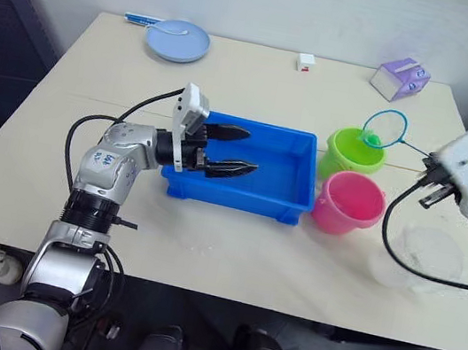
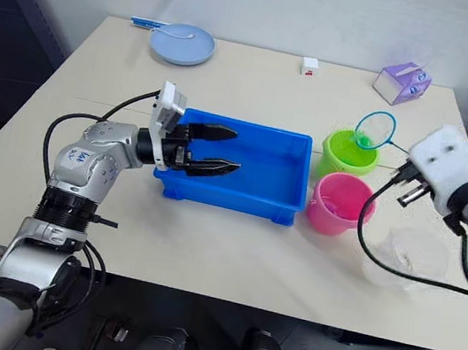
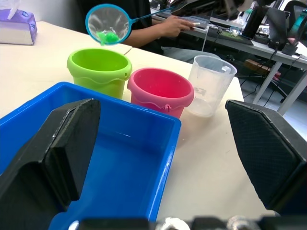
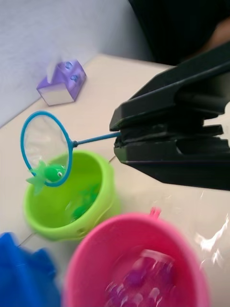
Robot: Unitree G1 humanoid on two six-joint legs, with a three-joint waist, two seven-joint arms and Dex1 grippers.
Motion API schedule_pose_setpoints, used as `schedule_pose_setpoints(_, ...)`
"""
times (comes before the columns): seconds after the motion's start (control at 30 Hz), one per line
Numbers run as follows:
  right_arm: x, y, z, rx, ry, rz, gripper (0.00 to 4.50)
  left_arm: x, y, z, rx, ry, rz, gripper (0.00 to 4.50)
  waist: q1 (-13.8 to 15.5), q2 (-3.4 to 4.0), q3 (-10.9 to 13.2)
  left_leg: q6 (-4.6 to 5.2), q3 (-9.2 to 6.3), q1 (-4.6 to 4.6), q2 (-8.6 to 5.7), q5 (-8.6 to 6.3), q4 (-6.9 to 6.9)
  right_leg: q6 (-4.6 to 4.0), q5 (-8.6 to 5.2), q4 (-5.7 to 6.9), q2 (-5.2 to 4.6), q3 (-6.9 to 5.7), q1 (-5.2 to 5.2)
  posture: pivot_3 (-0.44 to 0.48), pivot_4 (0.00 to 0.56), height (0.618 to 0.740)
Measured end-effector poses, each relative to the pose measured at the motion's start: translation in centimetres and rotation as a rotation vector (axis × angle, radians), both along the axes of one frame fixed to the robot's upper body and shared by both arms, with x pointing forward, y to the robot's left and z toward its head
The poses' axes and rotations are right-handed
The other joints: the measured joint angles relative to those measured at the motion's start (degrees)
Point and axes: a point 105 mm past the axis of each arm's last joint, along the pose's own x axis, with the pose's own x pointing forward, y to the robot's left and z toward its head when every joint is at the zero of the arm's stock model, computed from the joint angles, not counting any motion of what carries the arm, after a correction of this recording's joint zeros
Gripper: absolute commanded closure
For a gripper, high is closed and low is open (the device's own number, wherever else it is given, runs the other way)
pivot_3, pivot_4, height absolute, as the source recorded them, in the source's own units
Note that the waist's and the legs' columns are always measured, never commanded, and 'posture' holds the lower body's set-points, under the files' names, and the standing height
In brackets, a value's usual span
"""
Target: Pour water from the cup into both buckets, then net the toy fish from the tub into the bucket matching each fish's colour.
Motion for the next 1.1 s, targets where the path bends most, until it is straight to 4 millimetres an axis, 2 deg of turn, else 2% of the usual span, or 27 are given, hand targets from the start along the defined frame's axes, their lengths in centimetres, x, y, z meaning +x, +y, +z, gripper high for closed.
schedule_pose_setpoints(0.03, 0.3, 0.3, -0.4, -0.249, -0.019, 0.066, 3.70, 0.0, 0.0, 0.0, 0.000, -0.001, 0.002, 0.00, -0.1, 0.00, 0.0, 0.00, 0.00, 0.00, 0.01, 0.00, -0.01, 0.00, 0.00, -0.01, 0.00, 0.01, 0.00, 0.000, 0.150, 0.739)
schedule_pose_setpoints(0.13, 0.7, 0.8, -1.8, -0.564, -0.038, 0.193, 3.70, 0.0, 0.2, -0.2, 0.001, 0.002, 0.012, 0.00, -0.3, 0.00, 0.0, -0.02, -0.03, -0.01, 0.06, 0.00, 0.00, 0.00, 0.00, -0.07, 0.00, -0.03, 0.03, 0.000, 0.150, 0.739)
schedule_pose_setpoints(0.23, 1.2, 0.6, -2.0, -0.696, -0.096, 0.248, 3.70, 0.0, 0.5, -0.4, 0.008, 0.003, 0.026, 0.00, -0.4, 0.03, 0.0, -0.02, -0.04, -0.04, 0.06, 0.01, 0.01, 0.00, 0.00, -0.06, -0.02, -0.02, 0.01, 0.000, 0.150, 0.739)
schedule_pose_setpoints(0.37, 1.3, -0.4, 0.6, -0.722, -0.175, 0.223, 3.70, -0.1, 1.2, -0.6, 0.021, -0.002, 0.046, 0.00, -0.4, 0.05, 0.0, -0.03, -0.11, -0.06, 0.11, 0.01, 0.00, 0.00, 0.00, -0.11, 0.01, -0.10, 0.03, 0.000, 0.150, 0.739)
schedule_pose_setpoints(0.53, 1.1, -0.4, 1.4, -0.703, -0.199, 0.229, 3.70, -0.1, 1.6, -0.6, 0.036, -0.007, 0.052, 0.00, -0.4, 0.05, 0.0, -0.03, -0.10, -0.06, 0.10, 0.01, 0.03, 0.00, 0.00, -0.09, 0.00, -0.09, 0.04, 0.000, 0.150, 0.739)
schedule_pose_setpoints(0.6, 0.8, 0.0, 0.8, -0.725, -0.177, 0.260, 3.70, -0.1, 1.8, -0.6, 0.044, -0.008, 0.054, 0.00, -0.4, 0.05, 0.0, -0.03, -0.11, -0.06, 0.11, 0.01, 0.02, 0.00, 0.00, -0.09, 0.00, -0.10, 0.04, 0.000, 0.150, 0.739)
schedule_pose_setpoints(0.67, 0.5, 0.4, -0.8, -0.754, -0.130, 0.308, 3.70, -0.1, 1.9, -0.6, 0.049, -0.014, 0.056, 0.00, -0.4, 0.05, 0.0, -0.03, -0.10, -0.06, 0.10, 0.01, 0.03, 0.00, 0.00, -0.09, 0.00, -0.10, 0.04, 0.000, 0.150, 0.739)
schedule_pose_setpoints(0.73, 0.4, 0.2, -1.6, -0.776, -0.108, 0.316, 3.70, -0.1, 1.9, -0.6, 0.053, -0.018, 0.055, 0.00, -0.3, 0.06, 0.0, -0.03, -0.08, -0.07, 0.07, 0.01, 0.04, 0.00, 0.00, -0.08, -0.03, -0.08, 0.03, 0.000, 0.150, 0.739)
schedule_pose_setpoints(0.9, 0.9, -0.1, 0.2, -0.806, -0.167, 0.289, 3.70, -0.1, 1.9, -0.5, 0.055, -0.027, 0.053, 0.00, -0.5, 0.06, 0.0, -0.03, -0.11, -0.05, 0.13, 0.01, 0.03, 0.00, 0.00, -0.09, 0.03, -0.09, 0.04, 0.000, 0.150, 0.739)
schedule_pose_setpoints(1.03, 0.9, -0.1, -0.1, -0.803, -0.162, 0.297, 3.70, 0.0, 1.9, -0.6, 0.063, -0.035, 0.058, 0.00, -0.5, 0.06, 0.0, -0.03, -0.09, -0.06, 0.10, 0.01, 0.04, 0.00, 0.00, -0.08, 0.00, -0.09, 0.04, 0.000, 0.150, 0.739)
schedule_pose_setpoints(1.1, 0.7, 0.4, -0.8, -0.819, -0.129, 0.339, 3.70, 0.0, 1.9, -0.6, 0.064, -0.036, 0.059, 0.00, -0.5, 0.06, 0.0, -0.03, -0.11, -0.06, 0.11, 0.01, 0.04, 0.00, 0.00, -0.08, 0.01, -0.10, 0.05, 0.000, 0.150, 0.739)
